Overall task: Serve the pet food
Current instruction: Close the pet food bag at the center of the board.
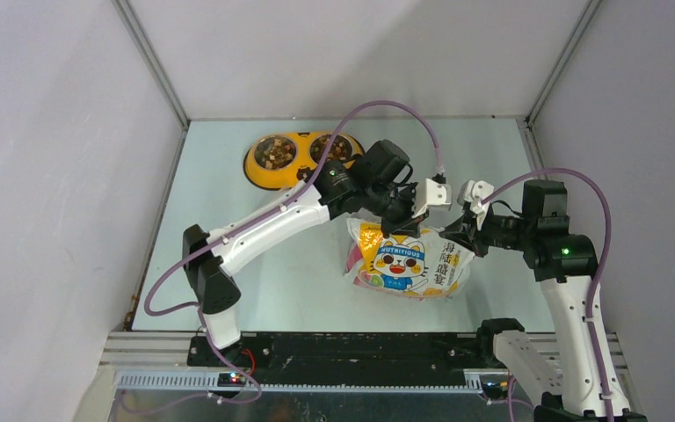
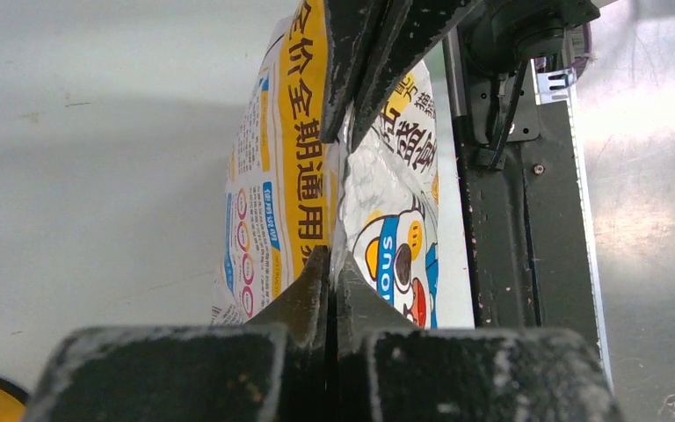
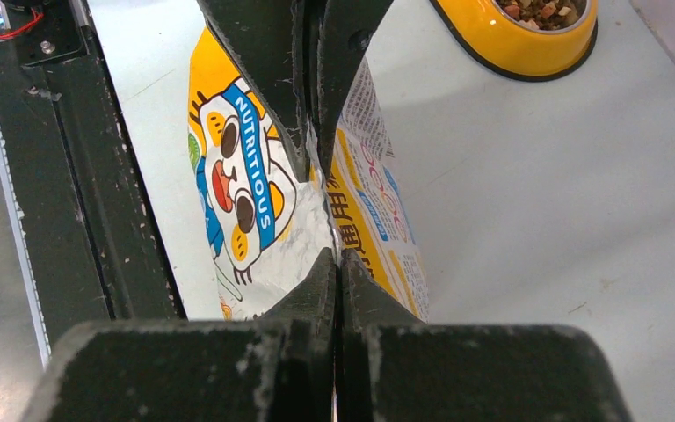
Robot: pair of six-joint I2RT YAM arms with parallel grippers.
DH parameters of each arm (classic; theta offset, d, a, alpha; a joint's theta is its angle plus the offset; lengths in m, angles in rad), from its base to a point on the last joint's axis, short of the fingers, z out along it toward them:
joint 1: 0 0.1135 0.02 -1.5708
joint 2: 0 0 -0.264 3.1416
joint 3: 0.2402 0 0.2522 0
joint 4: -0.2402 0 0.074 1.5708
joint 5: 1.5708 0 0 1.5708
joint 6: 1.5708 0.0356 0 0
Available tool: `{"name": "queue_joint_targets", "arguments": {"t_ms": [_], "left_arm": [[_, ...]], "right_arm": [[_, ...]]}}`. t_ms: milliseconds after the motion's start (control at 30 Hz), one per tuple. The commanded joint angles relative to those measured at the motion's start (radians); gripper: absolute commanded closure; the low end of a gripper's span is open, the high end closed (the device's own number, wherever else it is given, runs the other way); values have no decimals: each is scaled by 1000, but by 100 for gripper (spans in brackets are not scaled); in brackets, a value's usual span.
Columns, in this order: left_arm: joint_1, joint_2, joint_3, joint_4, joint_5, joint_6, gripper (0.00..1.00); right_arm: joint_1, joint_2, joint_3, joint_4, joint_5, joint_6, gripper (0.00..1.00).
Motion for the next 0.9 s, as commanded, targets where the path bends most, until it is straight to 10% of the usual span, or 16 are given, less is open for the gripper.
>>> {"name": "queue_joint_targets", "arguments": {"t_ms": [0,200,367,533,800,867], "left_arm": [[7,-62,-12,2,-36,25,100],[35,-86,16,2,-22,11,100],[49,-106,7,-18,-59,27,66],[49,-106,-15,-33,-67,40,97],[54,-122,-17,-43,-64,59,100],[62,-126,-15,-65,-80,66,74]], "right_arm": [[-13,-30,32,95,-65,14,100],[-13,-30,31,89,-63,8,100],[-13,-31,32,88,-62,6,100],[-13,-30,32,87,-63,5,100],[-13,-30,32,86,-61,1,100],[-14,-29,32,86,-60,0,100]]}}
